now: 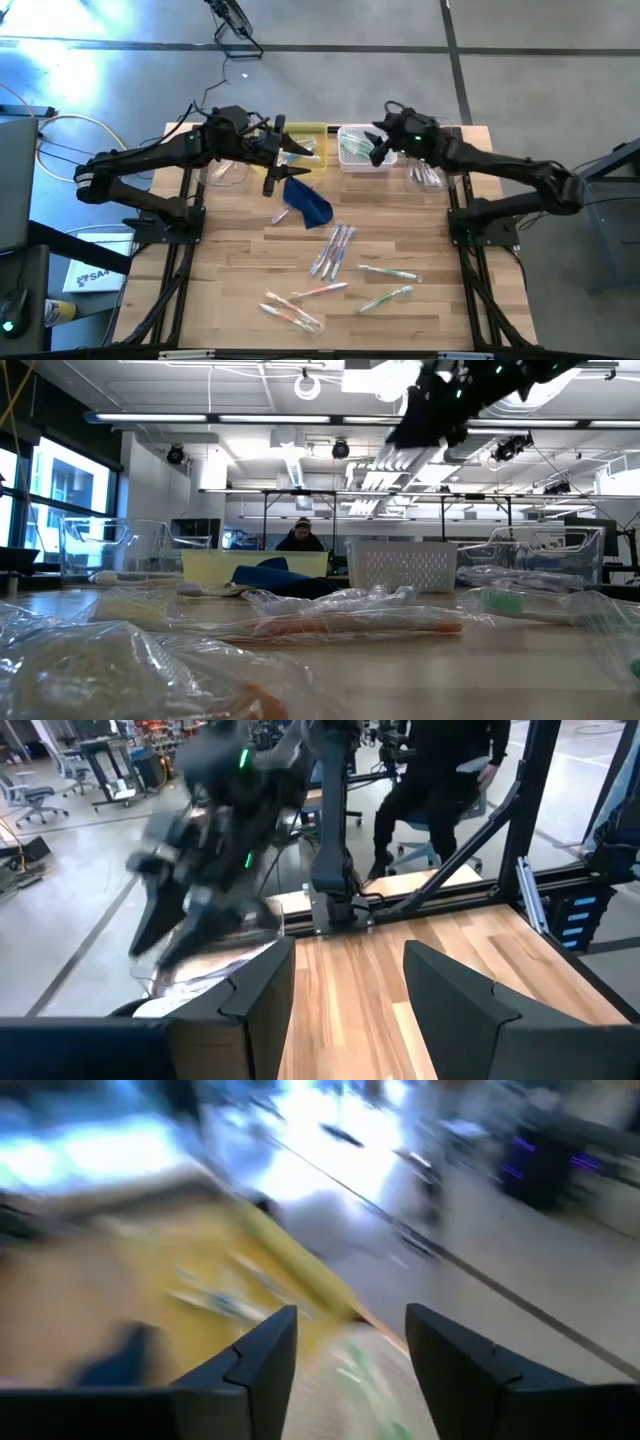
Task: Pick & Place Toothbrushes
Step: Put the orange toothbrush into the left transparent bin
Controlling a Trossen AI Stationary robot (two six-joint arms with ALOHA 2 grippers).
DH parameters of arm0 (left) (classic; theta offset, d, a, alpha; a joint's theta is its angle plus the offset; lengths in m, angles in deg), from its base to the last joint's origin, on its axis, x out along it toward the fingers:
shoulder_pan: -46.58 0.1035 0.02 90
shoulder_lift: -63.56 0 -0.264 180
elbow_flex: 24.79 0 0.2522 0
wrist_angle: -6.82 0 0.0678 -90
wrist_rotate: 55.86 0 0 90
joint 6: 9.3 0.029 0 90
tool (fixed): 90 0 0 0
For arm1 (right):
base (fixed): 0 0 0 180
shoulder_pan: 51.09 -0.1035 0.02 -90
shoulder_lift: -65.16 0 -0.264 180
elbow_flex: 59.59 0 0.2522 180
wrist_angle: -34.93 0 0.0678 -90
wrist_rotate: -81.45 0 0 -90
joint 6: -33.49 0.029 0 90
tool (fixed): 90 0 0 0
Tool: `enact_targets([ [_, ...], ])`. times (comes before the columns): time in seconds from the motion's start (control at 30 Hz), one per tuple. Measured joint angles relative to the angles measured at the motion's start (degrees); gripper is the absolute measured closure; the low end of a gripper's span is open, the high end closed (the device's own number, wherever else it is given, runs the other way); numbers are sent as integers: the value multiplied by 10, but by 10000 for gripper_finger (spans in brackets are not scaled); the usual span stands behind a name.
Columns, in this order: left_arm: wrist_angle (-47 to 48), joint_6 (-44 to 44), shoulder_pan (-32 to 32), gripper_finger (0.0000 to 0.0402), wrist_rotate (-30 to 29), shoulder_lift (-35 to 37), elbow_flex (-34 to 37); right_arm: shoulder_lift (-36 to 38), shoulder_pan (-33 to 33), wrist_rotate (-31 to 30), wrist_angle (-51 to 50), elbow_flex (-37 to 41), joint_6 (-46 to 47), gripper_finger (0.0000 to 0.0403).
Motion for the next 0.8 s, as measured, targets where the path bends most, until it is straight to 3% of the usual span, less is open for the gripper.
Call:
enact_targets([
  [0.23, 13, 0, 0, 218, 0, 0, 0, 88, -46, 153, 7, 0, 24, 279],
  [0.5, 15, 0, 0, 218, 0, 0, 0, 127, -83, 331, 6, 0, 55, 340],
  [0.63, 15, -16, 0, 218, 0, -6, 0, 128, -97, 380, 6, 0, 93, 364],
  [0.8, 16, -64, 0, 218, 0, -24, 0, 127, -119, 392, 5, 0, 98, 388],
])
